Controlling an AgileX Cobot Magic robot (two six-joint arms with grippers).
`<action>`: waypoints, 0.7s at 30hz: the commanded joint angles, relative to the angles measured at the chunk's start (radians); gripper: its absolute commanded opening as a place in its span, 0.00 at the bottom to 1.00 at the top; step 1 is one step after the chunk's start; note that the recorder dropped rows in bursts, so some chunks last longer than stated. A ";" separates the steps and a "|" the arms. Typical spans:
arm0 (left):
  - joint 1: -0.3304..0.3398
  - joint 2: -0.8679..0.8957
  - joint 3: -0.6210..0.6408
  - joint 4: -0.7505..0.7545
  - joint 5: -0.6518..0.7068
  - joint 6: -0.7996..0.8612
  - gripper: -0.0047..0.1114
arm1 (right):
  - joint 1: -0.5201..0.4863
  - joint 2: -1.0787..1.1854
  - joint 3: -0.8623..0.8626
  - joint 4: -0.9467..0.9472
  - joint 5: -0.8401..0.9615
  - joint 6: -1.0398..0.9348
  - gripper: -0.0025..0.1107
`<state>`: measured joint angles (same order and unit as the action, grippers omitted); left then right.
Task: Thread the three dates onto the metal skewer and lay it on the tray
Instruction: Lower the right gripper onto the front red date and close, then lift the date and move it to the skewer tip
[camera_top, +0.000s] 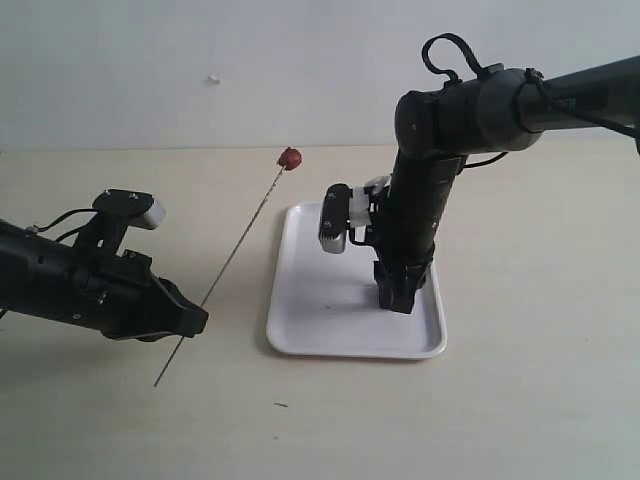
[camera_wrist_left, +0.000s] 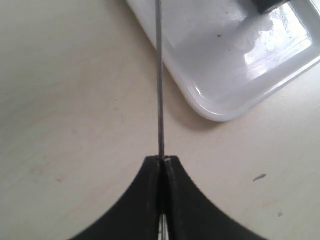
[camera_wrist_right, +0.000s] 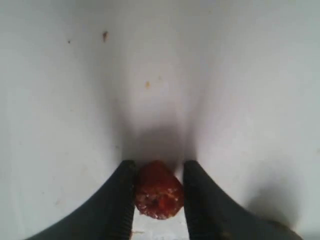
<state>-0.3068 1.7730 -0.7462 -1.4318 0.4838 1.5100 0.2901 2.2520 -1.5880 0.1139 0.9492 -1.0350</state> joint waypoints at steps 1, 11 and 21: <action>0.003 -0.011 0.002 -0.014 0.003 0.008 0.04 | 0.000 0.019 0.016 -0.018 0.022 0.019 0.30; 0.003 -0.011 0.002 -0.012 0.009 0.008 0.04 | 0.000 0.019 0.016 -0.019 0.022 0.073 0.29; 0.003 -0.011 0.002 -0.012 0.007 0.087 0.04 | 0.000 0.017 -0.003 -0.023 0.084 0.105 0.25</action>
<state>-0.3068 1.7730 -0.7462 -1.4318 0.4838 1.5567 0.2901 2.2520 -1.5880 0.1091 0.9696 -0.9393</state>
